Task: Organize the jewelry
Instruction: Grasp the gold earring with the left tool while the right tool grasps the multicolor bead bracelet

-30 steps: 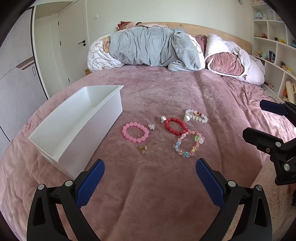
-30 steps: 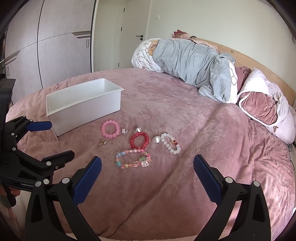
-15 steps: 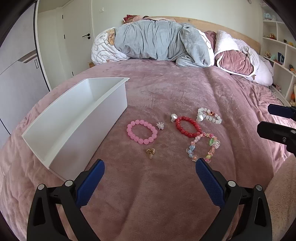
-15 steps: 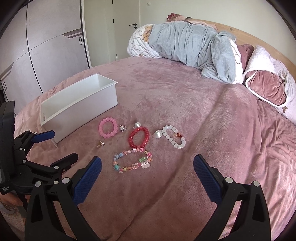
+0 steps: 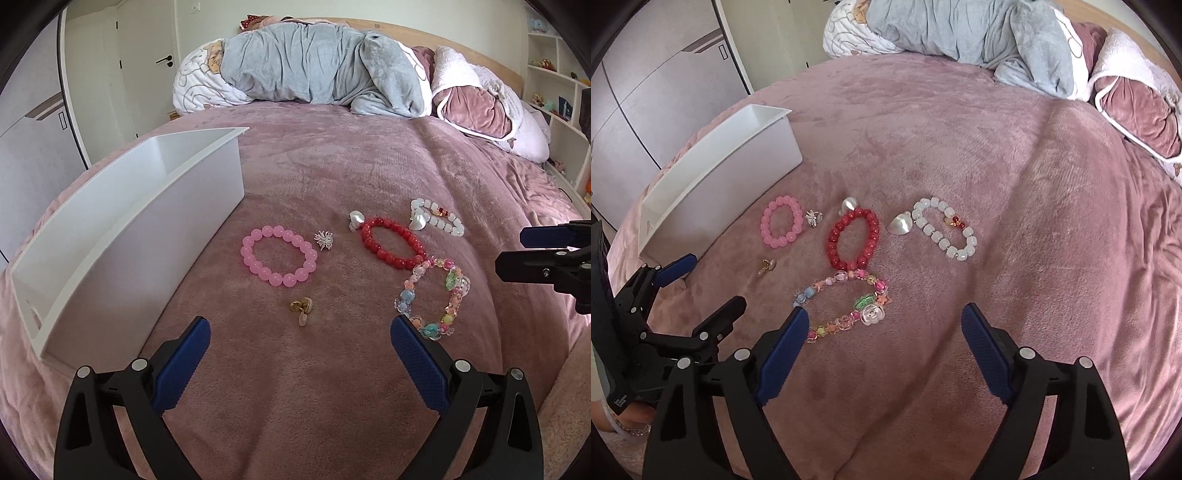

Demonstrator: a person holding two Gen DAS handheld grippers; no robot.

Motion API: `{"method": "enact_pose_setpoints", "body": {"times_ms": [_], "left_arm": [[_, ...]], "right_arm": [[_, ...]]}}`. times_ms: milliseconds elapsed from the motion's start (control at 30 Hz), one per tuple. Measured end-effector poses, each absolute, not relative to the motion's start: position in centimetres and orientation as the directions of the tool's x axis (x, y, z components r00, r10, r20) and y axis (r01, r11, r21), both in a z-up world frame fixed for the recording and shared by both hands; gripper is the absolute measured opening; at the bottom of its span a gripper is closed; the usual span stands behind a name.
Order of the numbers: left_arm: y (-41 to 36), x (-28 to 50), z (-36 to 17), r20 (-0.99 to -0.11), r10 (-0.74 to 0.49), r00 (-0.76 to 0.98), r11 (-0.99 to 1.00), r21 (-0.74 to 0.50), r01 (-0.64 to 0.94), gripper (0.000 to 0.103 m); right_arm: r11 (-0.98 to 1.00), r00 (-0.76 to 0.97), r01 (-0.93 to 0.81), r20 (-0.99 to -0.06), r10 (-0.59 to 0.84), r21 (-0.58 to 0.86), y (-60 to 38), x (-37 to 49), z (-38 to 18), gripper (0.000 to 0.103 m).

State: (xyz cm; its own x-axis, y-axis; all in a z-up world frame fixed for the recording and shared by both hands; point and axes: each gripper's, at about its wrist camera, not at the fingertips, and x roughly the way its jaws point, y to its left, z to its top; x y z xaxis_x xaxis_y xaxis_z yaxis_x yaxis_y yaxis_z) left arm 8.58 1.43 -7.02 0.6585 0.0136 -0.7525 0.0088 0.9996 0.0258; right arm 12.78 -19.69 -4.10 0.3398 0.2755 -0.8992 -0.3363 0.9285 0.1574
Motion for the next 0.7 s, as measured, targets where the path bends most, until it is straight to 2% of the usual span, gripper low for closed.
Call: {"method": "enact_pose_setpoints", "body": {"times_ms": [67,133,167,200,300,433,533,633,700], "left_arm": [[1.3,9.3,-7.9,-0.759,0.013,0.650,1.000,0.024,0.008,0.099],[1.4,10.0,-8.7,-0.766,0.004,0.643,1.000,0.010,0.005,0.091],[1.5,10.3,-9.1,-0.770,0.001,0.638,1.000,0.006,0.006,0.083],[1.5,10.8,-9.6,-0.777,0.003,0.630,1.000,0.006,0.003,0.079],[1.8,11.8,-10.9,-0.789,0.003,0.614,1.000,-0.007,-0.014,0.079],[1.7,12.5,-11.7,-0.788,-0.011,0.616,1.000,-0.022,-0.010,0.076],[1.9,12.8,-12.1,-0.788,-0.041,0.614,0.999,-0.052,0.000,0.068],[2.2,13.0,-12.3,-0.785,-0.076,0.615,0.996,-0.088,0.010,0.054],[2.3,13.0,-12.4,-0.784,-0.092,0.614,0.994,-0.104,0.016,0.039]], "right_arm": [[0.928,0.326,-0.333,-0.902,0.282,0.170,-19.5,13.1,-4.8,0.074],[0.927,0.304,-0.330,-0.909,0.285,0.180,-19.2,13.5,-5.7,0.065],[0.925,0.292,-0.328,-0.911,0.291,0.190,-19.1,13.8,-6.2,0.059],[0.927,0.280,-0.320,-0.915,0.291,0.197,-19.0,14.1,-6.7,0.058],[0.927,0.259,-0.302,-0.916,0.306,0.224,-18.9,15.0,-7.9,0.054],[0.929,0.211,-0.292,-0.932,0.296,0.229,-18.4,15.9,-9.9,0.055],[0.927,0.197,-0.299,-0.936,0.290,0.225,-17.9,16.2,-10.5,0.055],[0.926,0.195,-0.313,-0.940,0.281,0.212,-17.5,16.1,-10.8,0.055],[0.923,0.196,-0.313,-0.936,0.294,0.224,-17.7,16.1,-10.6,0.049]]}}
